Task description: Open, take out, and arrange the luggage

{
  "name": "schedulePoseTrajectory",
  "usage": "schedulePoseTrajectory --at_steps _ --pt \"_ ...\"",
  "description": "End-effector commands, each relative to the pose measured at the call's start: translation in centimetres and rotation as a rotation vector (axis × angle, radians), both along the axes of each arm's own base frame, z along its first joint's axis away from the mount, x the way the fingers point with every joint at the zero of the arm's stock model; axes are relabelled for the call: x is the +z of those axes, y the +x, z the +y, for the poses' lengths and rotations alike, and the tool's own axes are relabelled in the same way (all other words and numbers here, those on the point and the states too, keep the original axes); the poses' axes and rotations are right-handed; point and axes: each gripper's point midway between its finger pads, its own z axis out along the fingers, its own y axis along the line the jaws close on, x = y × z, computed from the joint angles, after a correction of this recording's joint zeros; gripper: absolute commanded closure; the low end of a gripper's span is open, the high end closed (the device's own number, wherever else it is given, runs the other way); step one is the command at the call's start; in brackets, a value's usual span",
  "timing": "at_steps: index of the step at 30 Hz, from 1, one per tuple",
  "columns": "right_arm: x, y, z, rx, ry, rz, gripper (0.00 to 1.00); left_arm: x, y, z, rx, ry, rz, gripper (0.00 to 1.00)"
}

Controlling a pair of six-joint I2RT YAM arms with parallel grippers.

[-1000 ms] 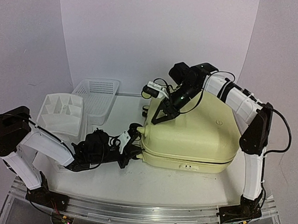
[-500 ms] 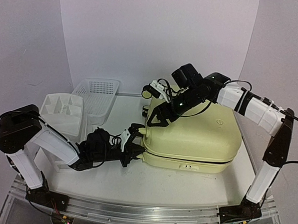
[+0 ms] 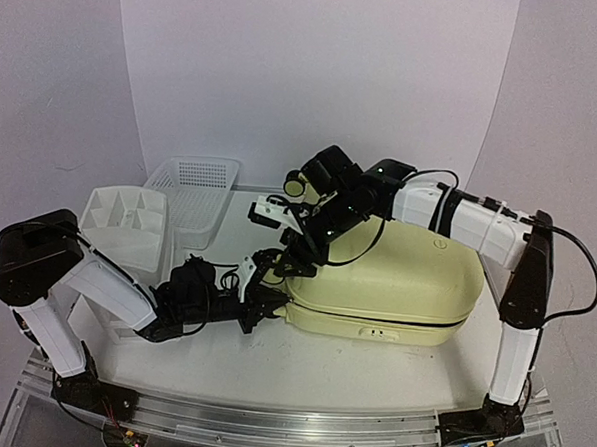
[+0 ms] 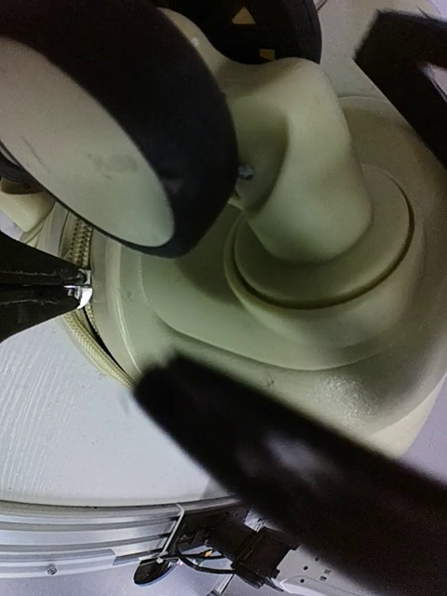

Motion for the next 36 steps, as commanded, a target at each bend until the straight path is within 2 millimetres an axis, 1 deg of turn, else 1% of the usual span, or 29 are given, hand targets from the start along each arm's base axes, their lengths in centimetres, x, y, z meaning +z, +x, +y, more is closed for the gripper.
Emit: schedulePoseTrajectory --at_steps 1,5,8,9,12,14,16,18,21,24,28,30,33,36 --pt "0.2 1.2 2.2 0.074 0.009 -0.070 0.19 5.0 0.2 0.4 0.013 -0.147 -0.087 1.00" --pt "-1.7 1.6 2.7 0.074 -0.037 -0.038 0.18 5.0 0.2 0.8 0.027 -0.142 -0.097 1.00" --pt "-2.8 1.2 2.7 0.087 -0.067 -0.017 0.21 5.2 0.3 1.0 0.036 -0.143 -0.105 1.00" --pt "-3.0 1.0 2.5 0.093 -0.076 -0.008 0.24 5.2 0.4 1.1 0.041 -0.141 -0.108 1.00" --pt "-3.4 0.2 1.8 0.114 -0.106 0.021 0.43 5.0 0.6 1.3 0.062 -0.133 -0.114 1.00" --pt "-3.6 -0.4 1.2 0.134 -0.133 0.036 0.49 4.7 1.0 1.6 0.084 -0.124 -0.115 1.00" --pt "-3.9 -0.4 0.4 0.137 -0.177 0.032 0.58 4.6 1.6 2.0 0.108 -0.122 -0.111 1.00" --pt "-4.3 -1.0 -0.3 0.157 -0.213 0.045 0.67 4.6 2.2 2.4 0.132 -0.123 -0.107 1.00" --pt "-4.0 -1.8 -0.6 0.185 -0.195 0.072 0.78 4.8 3.1 2.8 0.171 -0.120 -0.118 1.00" --pt "-3.1 -2.4 -0.5 0.188 -0.141 0.127 0.93 4.8 4.2 3.6 0.217 -0.129 -0.102 1.00" --pt "-2.4 -3.1 -0.7 0.197 -0.098 0.189 0.95 4.7 5.3 4.2 0.252 -0.121 -0.103 1.00" --pt "-2.3 -3.5 -1.1 0.209 -0.083 0.215 0.99 4.7 5.7 4.3 0.258 -0.117 -0.106 1.00" --pt "-2.6 -4.1 -1.8 0.224 -0.088 0.236 1.00 4.4 6.1 4.1 0.254 -0.098 -0.112 1.00" --pt "-2.5 -5.1 -2.4 0.253 -0.096 0.277 1.00 4.0 7.0 4.0 0.260 -0.077 -0.103 1.00"
